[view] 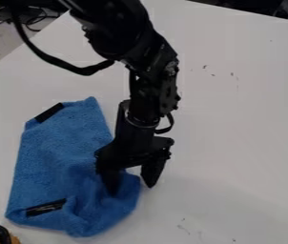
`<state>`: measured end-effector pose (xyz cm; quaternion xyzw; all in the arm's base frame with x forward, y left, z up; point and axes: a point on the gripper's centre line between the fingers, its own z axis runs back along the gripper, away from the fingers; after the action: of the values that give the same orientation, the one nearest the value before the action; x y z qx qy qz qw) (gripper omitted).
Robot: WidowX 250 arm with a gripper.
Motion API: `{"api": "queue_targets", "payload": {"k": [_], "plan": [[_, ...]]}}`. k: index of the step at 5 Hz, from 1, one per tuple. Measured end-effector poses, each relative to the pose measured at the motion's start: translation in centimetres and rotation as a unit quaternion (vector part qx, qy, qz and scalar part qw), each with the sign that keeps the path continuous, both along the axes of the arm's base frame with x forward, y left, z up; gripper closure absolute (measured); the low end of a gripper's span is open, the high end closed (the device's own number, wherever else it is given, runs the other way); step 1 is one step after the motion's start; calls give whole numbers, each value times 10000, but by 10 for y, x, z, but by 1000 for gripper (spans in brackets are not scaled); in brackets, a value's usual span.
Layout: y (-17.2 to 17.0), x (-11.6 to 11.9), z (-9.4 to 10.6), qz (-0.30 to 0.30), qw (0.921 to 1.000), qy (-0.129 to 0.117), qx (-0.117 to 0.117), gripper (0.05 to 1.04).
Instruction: Fold the cloth from top right to bottom left
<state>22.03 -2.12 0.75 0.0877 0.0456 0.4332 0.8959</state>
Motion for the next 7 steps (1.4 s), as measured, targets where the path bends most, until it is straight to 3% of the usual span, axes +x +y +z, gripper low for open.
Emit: {"api": "queue_targets", "payload": {"k": [2,3,4,5,6,7], "plan": [[2,7,5,-365,9993,26,-61,711],[-5,18,15,-784,9968,23,-124,918],[-11,27,26,-1183,9918,-42,-480,1003],[-18,38,41,-1389,9876,-41,-731,1010],[-39,54,62,-1626,9808,-324,-1026,1011],[-55,70,81,-1966,9709,-752,-1141,1011]]}}
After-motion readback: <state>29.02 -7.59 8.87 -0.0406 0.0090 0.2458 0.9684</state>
